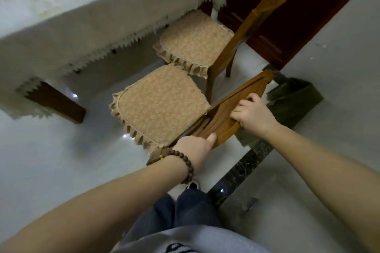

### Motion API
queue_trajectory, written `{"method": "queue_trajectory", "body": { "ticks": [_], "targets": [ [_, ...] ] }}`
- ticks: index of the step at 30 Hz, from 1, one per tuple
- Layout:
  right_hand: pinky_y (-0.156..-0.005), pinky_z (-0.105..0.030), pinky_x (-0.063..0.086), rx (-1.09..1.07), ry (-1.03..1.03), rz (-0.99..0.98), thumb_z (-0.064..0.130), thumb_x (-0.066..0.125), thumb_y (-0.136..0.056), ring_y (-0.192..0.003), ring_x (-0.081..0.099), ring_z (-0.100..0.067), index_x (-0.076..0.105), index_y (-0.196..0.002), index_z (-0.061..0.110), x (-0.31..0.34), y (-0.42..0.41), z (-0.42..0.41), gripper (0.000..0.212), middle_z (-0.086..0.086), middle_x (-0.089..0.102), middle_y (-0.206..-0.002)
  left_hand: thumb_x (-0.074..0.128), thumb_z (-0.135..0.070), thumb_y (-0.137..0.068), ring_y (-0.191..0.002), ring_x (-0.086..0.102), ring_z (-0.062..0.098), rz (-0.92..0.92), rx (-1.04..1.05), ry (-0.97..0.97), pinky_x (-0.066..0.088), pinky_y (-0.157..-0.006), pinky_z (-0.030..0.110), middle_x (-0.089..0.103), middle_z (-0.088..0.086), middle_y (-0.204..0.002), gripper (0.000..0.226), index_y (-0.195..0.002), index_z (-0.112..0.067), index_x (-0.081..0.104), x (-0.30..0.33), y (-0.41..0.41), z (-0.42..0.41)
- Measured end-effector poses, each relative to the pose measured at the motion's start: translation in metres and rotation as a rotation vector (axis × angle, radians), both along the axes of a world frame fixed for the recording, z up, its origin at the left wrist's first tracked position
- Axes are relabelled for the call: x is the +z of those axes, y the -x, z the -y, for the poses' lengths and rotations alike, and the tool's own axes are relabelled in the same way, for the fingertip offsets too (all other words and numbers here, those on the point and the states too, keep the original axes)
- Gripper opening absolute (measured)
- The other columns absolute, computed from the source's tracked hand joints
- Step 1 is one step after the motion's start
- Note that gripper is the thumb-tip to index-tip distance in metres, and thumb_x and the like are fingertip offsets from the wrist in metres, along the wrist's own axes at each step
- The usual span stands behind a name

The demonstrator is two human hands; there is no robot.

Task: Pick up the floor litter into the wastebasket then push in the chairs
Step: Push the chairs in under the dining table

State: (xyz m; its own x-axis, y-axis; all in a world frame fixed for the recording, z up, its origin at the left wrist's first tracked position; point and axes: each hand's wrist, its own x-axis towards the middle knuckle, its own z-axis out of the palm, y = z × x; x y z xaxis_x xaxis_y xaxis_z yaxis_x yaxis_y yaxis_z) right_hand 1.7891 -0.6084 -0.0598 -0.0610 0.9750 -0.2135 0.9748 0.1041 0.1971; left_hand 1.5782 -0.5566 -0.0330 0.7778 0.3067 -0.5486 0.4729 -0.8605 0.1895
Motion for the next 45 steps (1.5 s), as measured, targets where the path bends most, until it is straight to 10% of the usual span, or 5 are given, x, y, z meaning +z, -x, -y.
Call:
{"method": "queue_trajectory", "body": {
  "ticks": [18, 22, 27, 41, 45],
  "targets": [
    [-0.086, -0.052, 0.044, -0.028, -0.339, -0.285, 0.003, 0.065, -0.059, -0.068, 0.06, -0.027, 0.061, -0.063, 0.015, -0.008, 0.199, -0.131, 0.014, -0.004, 0.062, -0.061, 0.039, 0.0, -0.094, -0.091, 0.059, 0.022, -0.029, 0.063, -0.262, 0.049, -0.079, 0.031, 0.059, 0.006, -0.105, 0.061, -0.144, -0.032, 0.022, 0.015, 0.191, -0.173],
    [-0.087, -0.054, 0.046, 0.068, -0.372, -0.292, 0.004, 0.046, -0.061, -0.065, 0.06, -0.028, 0.06, -0.062, 0.014, -0.015, 0.202, -0.142, 0.017, -0.006, 0.061, -0.059, 0.038, 0.001, -0.094, -0.09, 0.057, 0.022, -0.021, 0.121, -0.27, 0.046, -0.075, 0.028, 0.056, 0.007, -0.11, 0.064, -0.144, -0.033, 0.021, 0.007, 0.203, -0.173],
    [-0.089, -0.05, 0.046, 0.14, -0.262, -0.225, 0.019, 0.083, -0.055, -0.068, 0.063, -0.025, 0.065, -0.069, 0.02, -0.02, 0.193, -0.166, 0.023, -0.002, 0.065, -0.064, 0.037, -0.004, -0.096, -0.095, 0.058, 0.023, -0.059, 0.235, -0.277, 0.046, -0.076, 0.027, 0.053, 0.009, -0.115, 0.058, -0.145, -0.032, 0.018, -0.003, 0.201, -0.165],
    [-0.083, -0.046, 0.044, 0.285, -0.15, -0.213, 0.023, 0.081, -0.057, -0.067, 0.061, -0.026, 0.062, -0.066, 0.019, -0.015, 0.147, -0.244, 0.022, -0.001, 0.064, -0.063, 0.044, -0.016, -0.096, -0.077, 0.061, 0.022, -0.018, 0.531, -0.439, 0.054, -0.063, 0.034, 0.059, 0.006, -0.115, 0.067, -0.148, -0.03, 0.005, -0.031, 0.162, -0.209],
    [-0.095, -0.056, 0.039, 0.272, -0.196, -0.186, 0.014, 0.077, -0.064, -0.068, 0.062, -0.028, 0.062, -0.066, 0.016, -0.017, 0.134, -0.273, 0.016, -0.004, 0.064, -0.062, 0.045, -0.015, -0.094, -0.086, 0.061, 0.023, -0.001, 0.514, -0.477, 0.055, -0.07, 0.039, 0.059, 0.003, -0.112, 0.05, -0.14, -0.028, 0.03, -0.033, 0.149, -0.23]
  ]
}}
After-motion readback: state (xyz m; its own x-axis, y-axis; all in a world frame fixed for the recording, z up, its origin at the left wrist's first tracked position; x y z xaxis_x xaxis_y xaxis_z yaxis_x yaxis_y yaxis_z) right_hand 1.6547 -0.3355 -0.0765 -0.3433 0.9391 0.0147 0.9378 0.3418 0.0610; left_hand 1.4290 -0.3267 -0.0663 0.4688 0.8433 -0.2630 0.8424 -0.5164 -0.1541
